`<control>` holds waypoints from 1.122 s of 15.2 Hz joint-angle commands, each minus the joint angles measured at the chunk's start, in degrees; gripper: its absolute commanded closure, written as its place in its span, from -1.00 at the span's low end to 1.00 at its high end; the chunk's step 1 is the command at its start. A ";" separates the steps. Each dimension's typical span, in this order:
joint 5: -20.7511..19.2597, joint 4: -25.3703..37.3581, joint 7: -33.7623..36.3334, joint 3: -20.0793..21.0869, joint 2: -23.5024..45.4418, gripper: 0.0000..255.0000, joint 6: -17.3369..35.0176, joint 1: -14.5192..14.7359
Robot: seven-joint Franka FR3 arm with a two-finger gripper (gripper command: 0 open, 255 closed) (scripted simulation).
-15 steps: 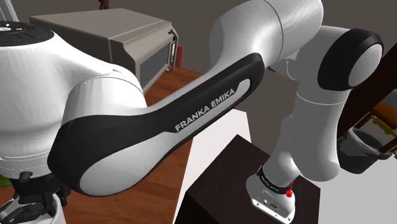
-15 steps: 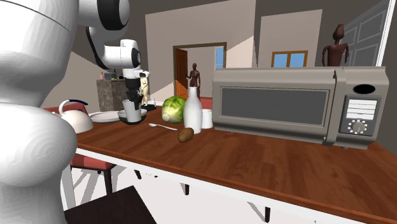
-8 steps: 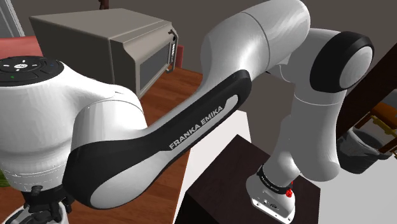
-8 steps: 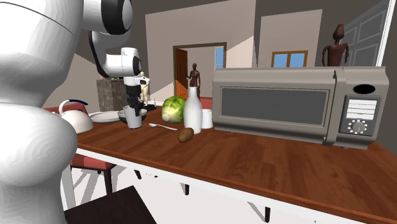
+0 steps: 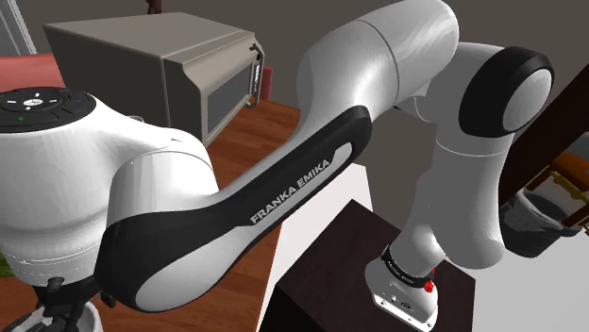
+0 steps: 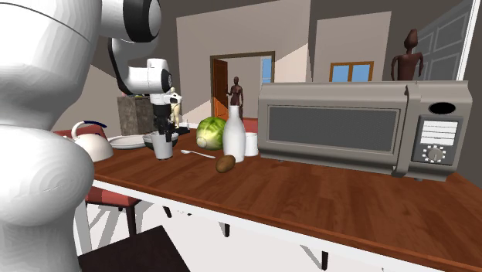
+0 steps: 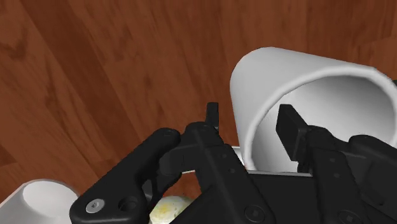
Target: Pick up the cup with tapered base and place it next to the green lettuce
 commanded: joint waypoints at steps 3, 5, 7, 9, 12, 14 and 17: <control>0.00 0.02 0.00 0.00 0.00 -1.00 0.00 0.00; 0.00 -0.02 0.00 0.00 -0.02 -1.00 0.02 0.00; 1.39 0.68 -0.85 0.73 -2.30 -1.00 -2.73 -0.68; 2.57 1.60 -1.56 1.26 -4.18 -1.00 -5.30 -1.20; 2.57 1.59 -1.57 1.26 -4.18 -1.00 -5.30 -1.19; 2.57 1.60 -1.57 1.25 -4.18 -1.00 -5.30 -1.19; 2.56 1.59 -1.56 1.25 -4.18 -1.00 -5.29 -1.19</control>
